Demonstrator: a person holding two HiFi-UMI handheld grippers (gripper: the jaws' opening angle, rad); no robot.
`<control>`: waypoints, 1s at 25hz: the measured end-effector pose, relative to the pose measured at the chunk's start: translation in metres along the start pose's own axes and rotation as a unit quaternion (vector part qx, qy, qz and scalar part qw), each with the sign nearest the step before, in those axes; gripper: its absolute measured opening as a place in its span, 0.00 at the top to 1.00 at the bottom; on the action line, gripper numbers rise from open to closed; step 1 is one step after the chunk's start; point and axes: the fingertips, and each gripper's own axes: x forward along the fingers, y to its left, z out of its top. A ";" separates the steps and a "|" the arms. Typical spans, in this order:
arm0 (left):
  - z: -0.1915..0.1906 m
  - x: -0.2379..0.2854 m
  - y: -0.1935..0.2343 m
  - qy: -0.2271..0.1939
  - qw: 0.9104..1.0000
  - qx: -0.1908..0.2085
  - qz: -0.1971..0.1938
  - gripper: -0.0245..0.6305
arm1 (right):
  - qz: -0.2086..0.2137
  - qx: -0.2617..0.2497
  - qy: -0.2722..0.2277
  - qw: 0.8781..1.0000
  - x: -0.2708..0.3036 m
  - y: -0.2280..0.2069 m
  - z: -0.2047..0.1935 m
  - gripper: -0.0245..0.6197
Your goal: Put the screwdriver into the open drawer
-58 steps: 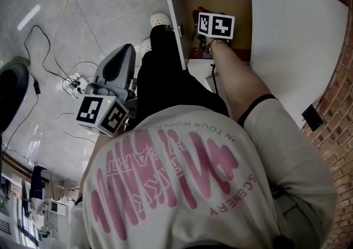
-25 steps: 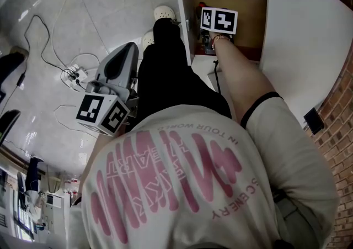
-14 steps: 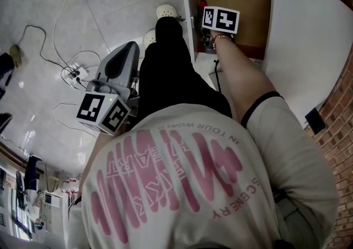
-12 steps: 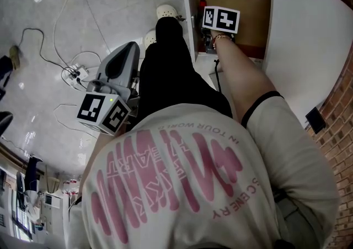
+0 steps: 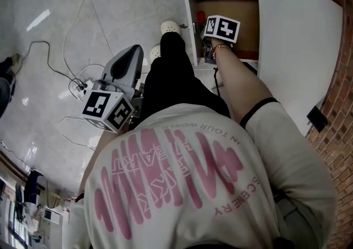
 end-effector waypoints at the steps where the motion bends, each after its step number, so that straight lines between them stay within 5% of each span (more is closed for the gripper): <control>1: 0.008 -0.003 -0.002 -0.007 1.000 0.009 -0.004 0.96 | -0.005 -0.004 -0.002 1.000 -0.009 0.003 0.001 0.79; 8: 0.059 -0.031 -0.030 -0.044 0.997 0.054 -0.030 0.96 | -0.003 -0.036 -0.016 0.999 -0.092 0.038 -0.018 0.88; 15: 0.094 -0.043 -0.068 -0.083 0.993 0.061 -0.058 0.96 | 0.094 -0.072 -0.098 0.988 -0.184 0.097 0.000 0.94; 18: 0.117 -0.048 -0.097 -0.106 0.988 0.079 -0.077 0.96 | 0.156 -0.085 -0.181 0.967 -0.242 0.126 0.032 0.94; 25: 0.180 -0.068 -0.164 -0.183 0.967 0.138 -0.115 0.96 | 0.272 -0.071 -0.368 0.886 -0.403 0.156 0.097 0.94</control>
